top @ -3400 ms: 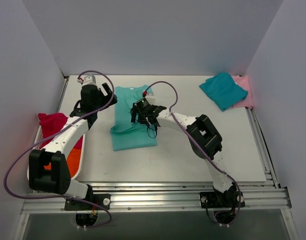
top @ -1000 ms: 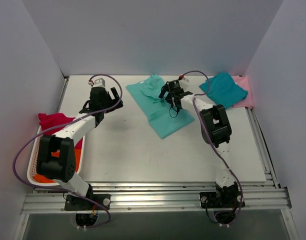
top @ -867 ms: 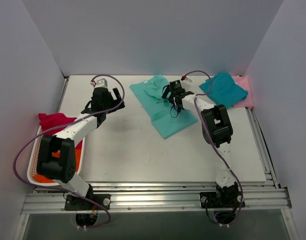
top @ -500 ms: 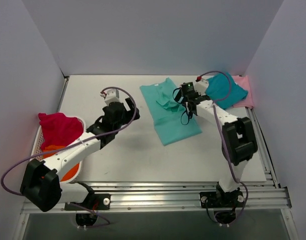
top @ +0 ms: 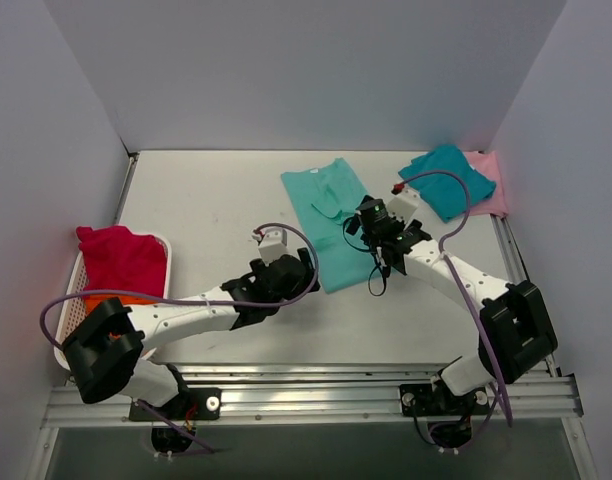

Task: Fold and stack the t-shirts
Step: Grab one side of the 2/3 rectangular tshirt with both arms

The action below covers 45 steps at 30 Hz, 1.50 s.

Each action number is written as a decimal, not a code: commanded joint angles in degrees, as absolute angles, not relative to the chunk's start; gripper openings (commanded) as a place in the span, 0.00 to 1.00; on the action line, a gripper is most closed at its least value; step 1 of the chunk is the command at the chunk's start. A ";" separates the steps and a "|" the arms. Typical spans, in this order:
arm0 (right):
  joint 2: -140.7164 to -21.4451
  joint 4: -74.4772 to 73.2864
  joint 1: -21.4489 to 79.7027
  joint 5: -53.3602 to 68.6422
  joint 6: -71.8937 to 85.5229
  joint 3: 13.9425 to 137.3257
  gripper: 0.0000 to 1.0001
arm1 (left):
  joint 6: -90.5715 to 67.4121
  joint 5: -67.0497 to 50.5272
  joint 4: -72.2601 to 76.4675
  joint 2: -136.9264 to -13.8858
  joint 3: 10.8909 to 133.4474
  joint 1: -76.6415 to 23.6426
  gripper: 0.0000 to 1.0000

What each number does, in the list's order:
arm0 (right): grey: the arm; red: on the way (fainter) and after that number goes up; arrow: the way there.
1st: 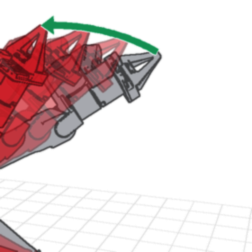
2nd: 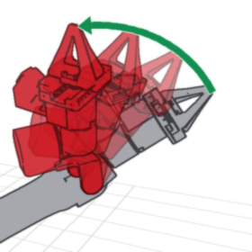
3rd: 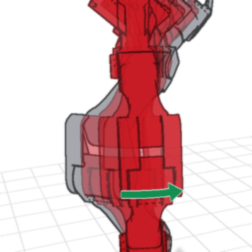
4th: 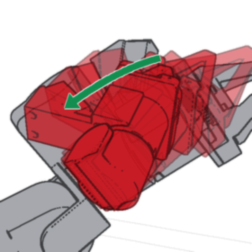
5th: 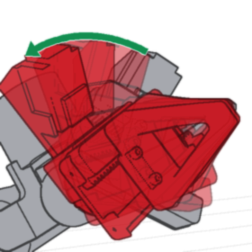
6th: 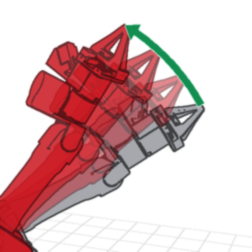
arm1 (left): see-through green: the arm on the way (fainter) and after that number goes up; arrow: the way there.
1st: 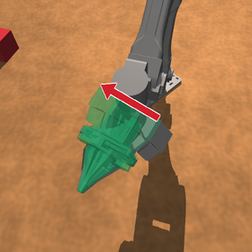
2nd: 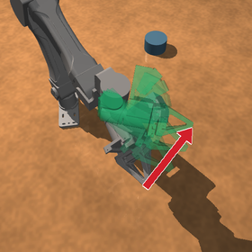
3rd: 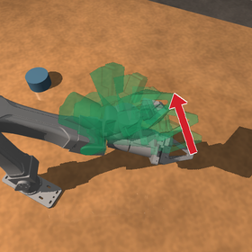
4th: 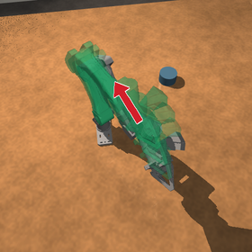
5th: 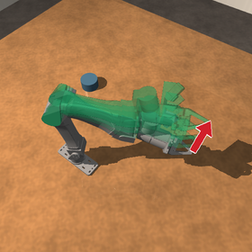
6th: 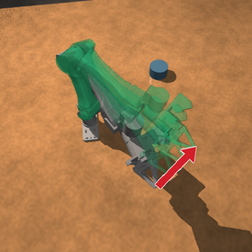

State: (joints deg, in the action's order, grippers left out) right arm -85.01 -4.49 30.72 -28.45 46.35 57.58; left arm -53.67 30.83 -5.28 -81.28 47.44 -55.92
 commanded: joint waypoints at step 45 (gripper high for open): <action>-63.29 -3.08 32.86 -22.50 48.95 39.03 1.00 | -69.79 33.75 12.23 -87.55 39.56 -53.09 0.14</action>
